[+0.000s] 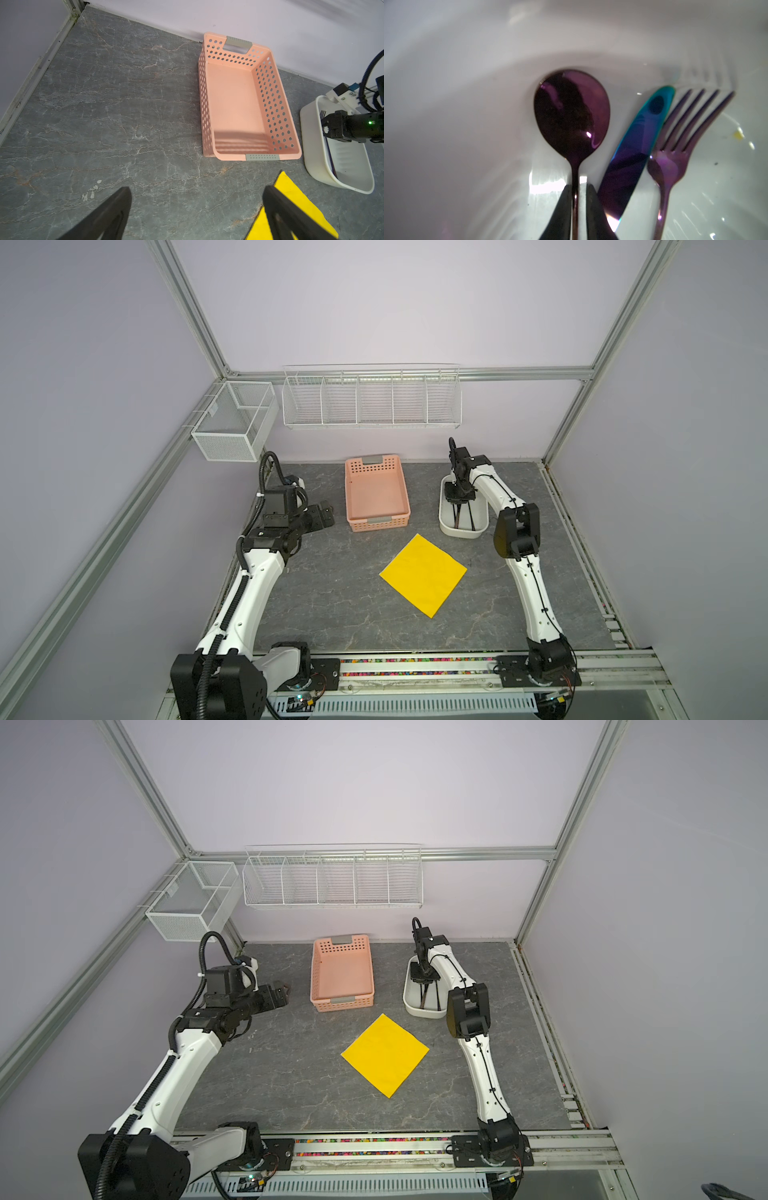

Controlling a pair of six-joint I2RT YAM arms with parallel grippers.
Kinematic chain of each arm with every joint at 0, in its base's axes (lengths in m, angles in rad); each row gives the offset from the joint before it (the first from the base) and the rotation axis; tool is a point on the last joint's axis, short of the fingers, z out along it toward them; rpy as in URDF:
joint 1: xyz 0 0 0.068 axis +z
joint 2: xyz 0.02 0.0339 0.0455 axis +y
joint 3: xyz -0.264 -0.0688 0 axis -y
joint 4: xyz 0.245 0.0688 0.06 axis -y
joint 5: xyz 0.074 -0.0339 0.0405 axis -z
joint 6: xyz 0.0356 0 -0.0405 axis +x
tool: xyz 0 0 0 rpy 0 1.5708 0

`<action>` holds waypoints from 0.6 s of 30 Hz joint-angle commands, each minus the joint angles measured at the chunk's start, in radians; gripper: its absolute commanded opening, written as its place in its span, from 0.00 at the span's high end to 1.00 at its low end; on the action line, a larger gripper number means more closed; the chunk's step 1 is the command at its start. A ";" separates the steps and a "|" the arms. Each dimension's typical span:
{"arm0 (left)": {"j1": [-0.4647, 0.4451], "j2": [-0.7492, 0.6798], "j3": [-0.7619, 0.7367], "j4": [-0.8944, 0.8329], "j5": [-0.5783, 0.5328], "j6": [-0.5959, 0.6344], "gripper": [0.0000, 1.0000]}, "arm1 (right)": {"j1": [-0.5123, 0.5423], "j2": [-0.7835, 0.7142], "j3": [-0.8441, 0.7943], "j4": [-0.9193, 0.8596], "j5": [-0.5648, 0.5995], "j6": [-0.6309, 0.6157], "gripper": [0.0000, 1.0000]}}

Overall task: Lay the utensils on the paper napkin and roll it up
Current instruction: 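Lower the right gripper and close it on the purple spoon handle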

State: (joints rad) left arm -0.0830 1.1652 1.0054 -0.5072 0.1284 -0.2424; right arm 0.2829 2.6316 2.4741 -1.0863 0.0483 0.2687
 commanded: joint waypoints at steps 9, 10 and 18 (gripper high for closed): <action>0.008 0.011 -0.006 -0.014 -0.004 -0.001 0.02 | 0.004 0.061 0.004 -0.006 0.009 0.003 0.90; 0.008 0.009 -0.008 -0.015 -0.005 -0.001 0.02 | 0.005 0.056 0.005 -0.005 0.010 0.005 0.91; 0.008 0.007 -0.008 -0.016 -0.002 -0.001 0.02 | 0.013 -0.032 0.004 -0.005 0.016 0.028 0.93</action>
State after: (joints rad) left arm -0.0830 1.1713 1.0050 -0.5072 0.1287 -0.2424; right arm 0.2863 2.6339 2.4840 -1.0798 0.0593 0.2806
